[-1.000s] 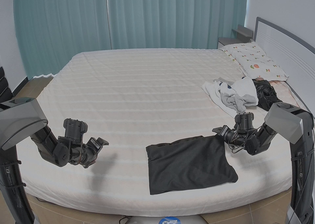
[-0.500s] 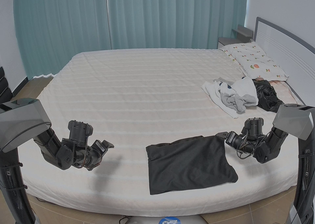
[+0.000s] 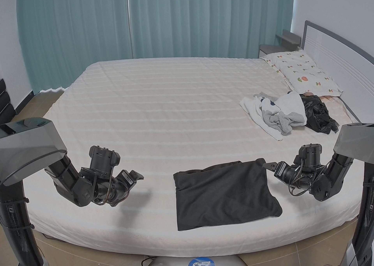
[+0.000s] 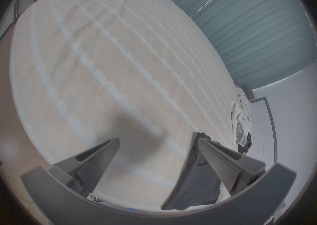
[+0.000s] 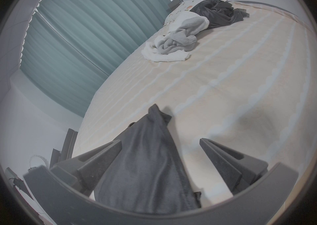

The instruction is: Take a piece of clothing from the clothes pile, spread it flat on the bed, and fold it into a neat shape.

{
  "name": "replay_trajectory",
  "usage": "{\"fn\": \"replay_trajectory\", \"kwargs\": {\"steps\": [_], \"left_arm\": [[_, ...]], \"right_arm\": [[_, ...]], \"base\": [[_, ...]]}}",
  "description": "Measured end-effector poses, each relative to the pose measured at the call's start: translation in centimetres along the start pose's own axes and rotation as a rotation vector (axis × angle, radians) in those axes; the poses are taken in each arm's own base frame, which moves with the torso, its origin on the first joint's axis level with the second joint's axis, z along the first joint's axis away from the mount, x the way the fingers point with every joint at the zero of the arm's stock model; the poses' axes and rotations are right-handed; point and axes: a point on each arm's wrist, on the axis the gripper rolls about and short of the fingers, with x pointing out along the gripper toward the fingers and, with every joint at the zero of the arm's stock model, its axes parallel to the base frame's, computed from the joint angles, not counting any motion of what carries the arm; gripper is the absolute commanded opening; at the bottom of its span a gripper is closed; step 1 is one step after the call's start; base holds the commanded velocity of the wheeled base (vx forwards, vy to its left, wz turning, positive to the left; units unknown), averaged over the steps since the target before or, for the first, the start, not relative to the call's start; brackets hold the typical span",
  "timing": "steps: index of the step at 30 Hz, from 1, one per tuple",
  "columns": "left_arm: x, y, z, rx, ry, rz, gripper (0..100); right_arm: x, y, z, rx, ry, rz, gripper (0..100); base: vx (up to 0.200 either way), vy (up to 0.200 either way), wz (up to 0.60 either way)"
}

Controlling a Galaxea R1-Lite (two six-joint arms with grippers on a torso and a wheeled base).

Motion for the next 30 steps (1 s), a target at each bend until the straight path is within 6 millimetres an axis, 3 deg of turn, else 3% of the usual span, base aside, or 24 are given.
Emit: {"fn": "replay_trajectory", "kwargs": {"steps": [6,17,30], "left_arm": [[0.0,-0.5,-1.1,0.025,0.027,-0.005,100],[0.0,-1.3,-2.7,0.11,0.065,-0.013,100],[1.2,-1.2,-3.6,0.492,0.107,-0.033,100]], "right_arm": [[-0.5,0.0,-0.4,0.002,0.013,-0.007,100],[-0.8,0.3,-1.2,-0.013,0.007,0.017,100],[-0.7,0.5,-1.3,-0.019,0.009,0.027,100]], "base": [[0.0,-0.2,0.0],[0.0,0.0,0.0],[0.0,0.0,0.0]]}}
